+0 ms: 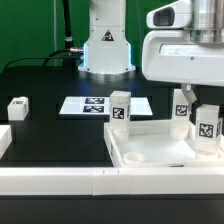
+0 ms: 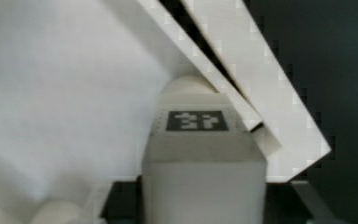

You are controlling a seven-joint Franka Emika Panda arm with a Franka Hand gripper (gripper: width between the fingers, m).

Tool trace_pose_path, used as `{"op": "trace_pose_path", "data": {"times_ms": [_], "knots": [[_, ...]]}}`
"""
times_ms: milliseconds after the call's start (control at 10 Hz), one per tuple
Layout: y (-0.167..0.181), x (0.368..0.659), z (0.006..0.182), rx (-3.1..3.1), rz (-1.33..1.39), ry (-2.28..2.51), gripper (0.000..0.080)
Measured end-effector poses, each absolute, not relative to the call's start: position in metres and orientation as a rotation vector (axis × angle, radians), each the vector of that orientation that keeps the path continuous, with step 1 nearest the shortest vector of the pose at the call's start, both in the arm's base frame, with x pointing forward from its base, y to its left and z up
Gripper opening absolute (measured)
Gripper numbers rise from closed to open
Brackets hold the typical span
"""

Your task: Assemble square table

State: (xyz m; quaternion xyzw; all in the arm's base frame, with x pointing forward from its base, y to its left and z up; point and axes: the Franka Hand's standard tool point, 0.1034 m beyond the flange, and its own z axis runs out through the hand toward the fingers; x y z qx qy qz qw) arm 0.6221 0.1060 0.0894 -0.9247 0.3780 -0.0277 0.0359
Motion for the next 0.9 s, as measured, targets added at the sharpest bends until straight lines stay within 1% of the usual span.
{"op": "trace_pose_path", "data": {"times_ms": [100, 300, 400, 500, 600, 700, 800, 900], "knots": [[0.1061, 0.6227, 0.0893, -2.761, -0.078, 1.335, 0.0284], [0.1067, 0.6247, 0.0894, -2.662, -0.071, 1.517, 0.0284], [0.1069, 0.6246, 0.0893, -2.653, -0.071, 1.531, 0.0337], [0.1073, 0.6245, 0.0892, -2.653, -0.071, 1.531, 0.0472], [0.1074, 0.6245, 0.0894, -2.682, -0.074, 1.484, 0.0472], [0.1103, 0.6244, 0.0903, -2.726, -0.079, 1.407, 0.0609], [0.1145, 0.6237, 0.0902, -2.796, -0.090, 1.284, 0.0637], [0.1137, 0.6237, 0.0900, -2.832, -0.092, 1.206, 0.0637]]}}
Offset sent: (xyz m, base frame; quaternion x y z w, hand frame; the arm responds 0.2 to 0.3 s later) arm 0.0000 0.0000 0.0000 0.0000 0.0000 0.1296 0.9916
